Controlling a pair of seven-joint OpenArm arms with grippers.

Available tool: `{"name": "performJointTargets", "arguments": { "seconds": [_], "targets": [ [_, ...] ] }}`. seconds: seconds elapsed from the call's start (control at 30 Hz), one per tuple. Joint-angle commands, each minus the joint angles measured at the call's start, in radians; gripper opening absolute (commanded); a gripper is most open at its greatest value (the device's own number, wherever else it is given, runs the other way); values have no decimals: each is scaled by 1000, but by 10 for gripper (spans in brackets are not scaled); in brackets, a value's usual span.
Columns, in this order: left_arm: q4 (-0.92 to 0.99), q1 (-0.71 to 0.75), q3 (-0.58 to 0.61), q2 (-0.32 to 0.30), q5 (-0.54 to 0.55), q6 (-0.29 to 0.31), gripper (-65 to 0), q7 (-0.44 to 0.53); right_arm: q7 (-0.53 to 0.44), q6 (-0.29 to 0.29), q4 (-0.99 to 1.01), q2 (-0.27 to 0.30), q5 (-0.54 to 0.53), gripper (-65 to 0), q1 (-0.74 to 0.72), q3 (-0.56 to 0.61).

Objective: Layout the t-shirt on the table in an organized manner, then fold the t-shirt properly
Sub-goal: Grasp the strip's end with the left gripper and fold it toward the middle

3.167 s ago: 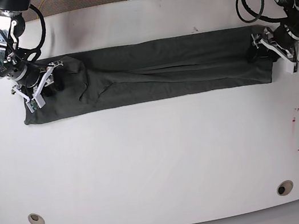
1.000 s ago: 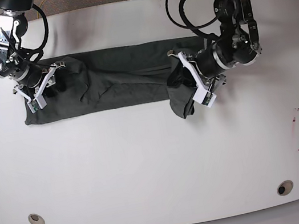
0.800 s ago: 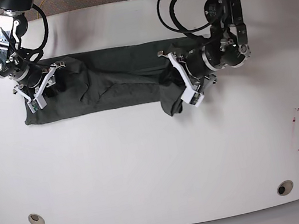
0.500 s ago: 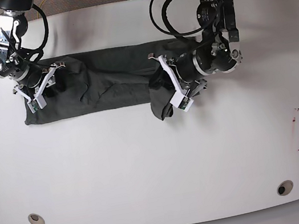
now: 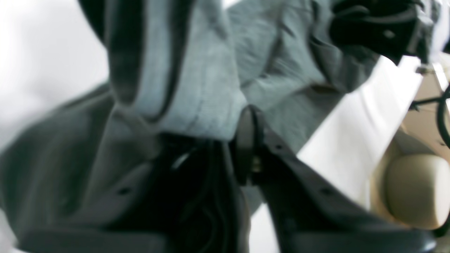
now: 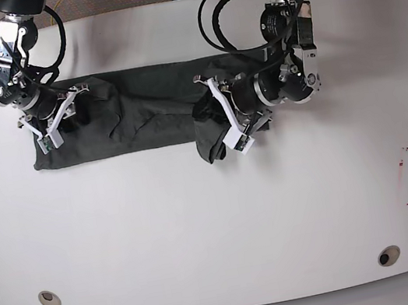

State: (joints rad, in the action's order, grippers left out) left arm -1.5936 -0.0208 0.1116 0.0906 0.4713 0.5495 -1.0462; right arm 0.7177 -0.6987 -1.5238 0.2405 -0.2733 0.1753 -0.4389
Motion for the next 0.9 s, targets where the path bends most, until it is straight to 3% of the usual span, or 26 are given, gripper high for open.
{"name": "performJointTargets", "arguments": {
  "seconds": [0.0, 0.23, 0.43, 0.67, 0.87],
  "targets": [
    [-14, -14, 17, 13, 28, 5, -431, 25, 24, 1, -7, 6, 10, -433, -3, -2],
    [-23, -15, 55, 59, 33, 5, -353, 16, 24, 1, -7, 6, 10, -433, -3, -2],
    [-55, -15, 135, 66, 34, 8, -356, -12, 24, 1, -7, 6, 10, -433, -3, -2],
    [-149, -11, 141, 65, 31, 11, -353, -16, 24, 1, -7, 6, 10, -433, -3, -2],
    [-146, -14, 72, -24, 31, 11, -356, -12, 24, 1, -8, 6, 10, -433, -3, -2]
  ]
}}
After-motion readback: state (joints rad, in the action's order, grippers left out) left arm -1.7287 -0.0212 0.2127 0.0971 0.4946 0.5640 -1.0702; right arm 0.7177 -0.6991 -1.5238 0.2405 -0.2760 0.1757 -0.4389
